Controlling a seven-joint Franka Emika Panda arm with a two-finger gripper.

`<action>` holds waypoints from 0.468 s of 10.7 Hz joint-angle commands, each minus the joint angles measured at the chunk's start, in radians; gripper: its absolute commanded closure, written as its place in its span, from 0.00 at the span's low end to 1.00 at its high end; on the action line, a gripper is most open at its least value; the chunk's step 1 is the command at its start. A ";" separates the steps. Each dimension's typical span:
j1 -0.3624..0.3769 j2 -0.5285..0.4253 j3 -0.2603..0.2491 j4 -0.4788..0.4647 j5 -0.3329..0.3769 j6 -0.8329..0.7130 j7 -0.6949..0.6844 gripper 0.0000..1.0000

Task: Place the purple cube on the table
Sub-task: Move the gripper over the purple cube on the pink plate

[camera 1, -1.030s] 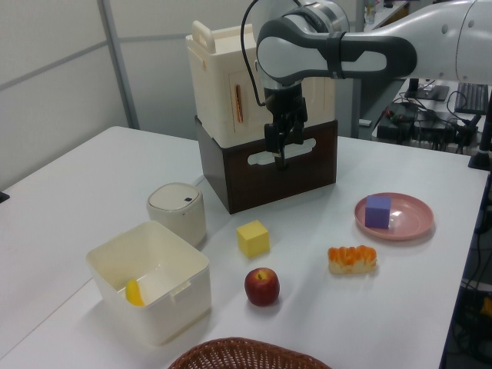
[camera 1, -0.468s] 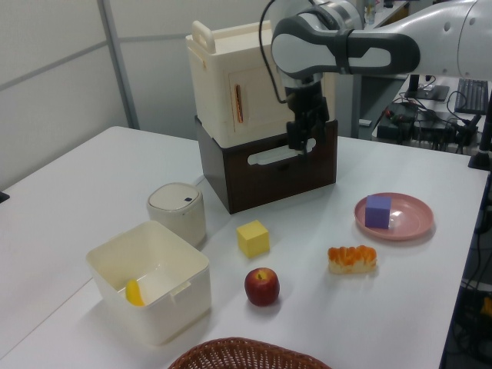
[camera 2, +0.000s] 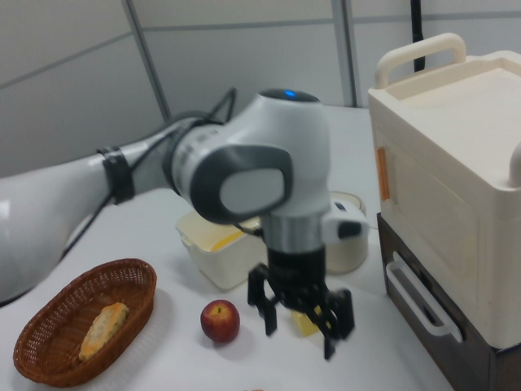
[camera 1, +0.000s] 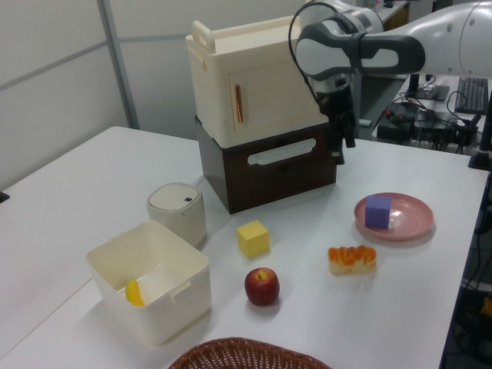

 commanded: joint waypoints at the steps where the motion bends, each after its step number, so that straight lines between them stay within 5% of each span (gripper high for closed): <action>1: -0.071 0.046 -0.003 -0.015 -0.013 -0.014 -0.172 0.00; 5: -0.098 0.158 -0.003 -0.016 -0.180 -0.003 -0.236 0.00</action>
